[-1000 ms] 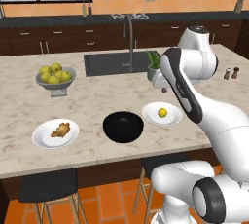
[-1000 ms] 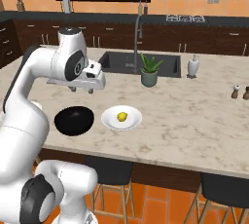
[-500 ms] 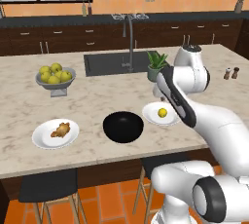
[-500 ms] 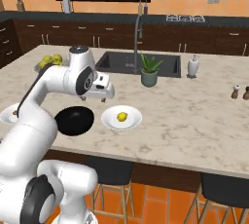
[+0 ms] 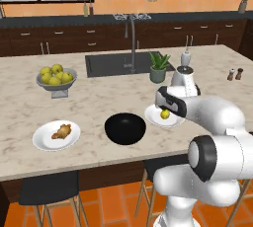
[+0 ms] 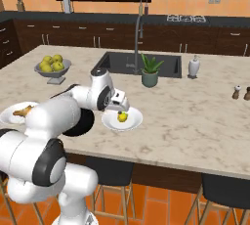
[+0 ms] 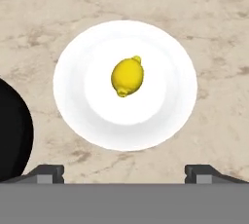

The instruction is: Pick the chicken drumstick and lemon from their plates and place them in the bowl. Then put the bowl in the fridge.

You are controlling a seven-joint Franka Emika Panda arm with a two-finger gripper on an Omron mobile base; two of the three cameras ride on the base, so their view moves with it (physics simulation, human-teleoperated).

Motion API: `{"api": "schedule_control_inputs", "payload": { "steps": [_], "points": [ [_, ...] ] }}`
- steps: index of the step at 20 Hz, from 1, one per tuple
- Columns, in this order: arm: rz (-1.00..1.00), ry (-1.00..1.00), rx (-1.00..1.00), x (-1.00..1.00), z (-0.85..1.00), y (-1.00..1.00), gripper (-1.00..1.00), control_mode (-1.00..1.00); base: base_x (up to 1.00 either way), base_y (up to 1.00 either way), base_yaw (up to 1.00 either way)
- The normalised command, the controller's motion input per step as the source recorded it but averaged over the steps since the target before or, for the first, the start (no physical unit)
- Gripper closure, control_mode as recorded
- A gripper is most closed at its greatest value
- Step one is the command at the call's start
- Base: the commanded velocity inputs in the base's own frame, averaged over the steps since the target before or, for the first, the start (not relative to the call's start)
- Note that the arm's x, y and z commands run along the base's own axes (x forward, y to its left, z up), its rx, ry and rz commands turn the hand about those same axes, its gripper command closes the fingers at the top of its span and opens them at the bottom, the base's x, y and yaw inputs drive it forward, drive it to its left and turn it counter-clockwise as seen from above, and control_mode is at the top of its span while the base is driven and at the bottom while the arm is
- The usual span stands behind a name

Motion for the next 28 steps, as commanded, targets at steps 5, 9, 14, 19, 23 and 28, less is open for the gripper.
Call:
{"api": "schedule_control_inputs", "payload": {
  "steps": [5, 9, 14, 19, 23, 28],
  "points": [
    [-0.03, 0.02, 0.01, 0.28, -0.51, -0.18, -1.0, -1.0, 0.0, 0.0, 0.0],
    [-0.11, 0.06, 0.06, 0.38, -0.25, 0.0, -1.0, -1.0, 0.0, 0.0, 0.0],
    [-0.07, 0.08, 0.04, 0.55, -0.32, -0.14, -1.0, -1.0, 0.0, 0.0, 0.0],
    [0.0, 0.0, 0.0, 0.64, -0.31, -0.02, -1.0, -1.0, 0.0, 0.0, 0.0],
    [0.0, 0.03, 0.0, 0.18, -0.42, -0.12, -1.0, -1.0, 0.0, 0.0, 0.0],
    [0.0, 0.01, 0.0, 0.04, -0.29, -0.05, -1.0, -1.0, 0.0, 0.0, 0.0]
  ]
}}
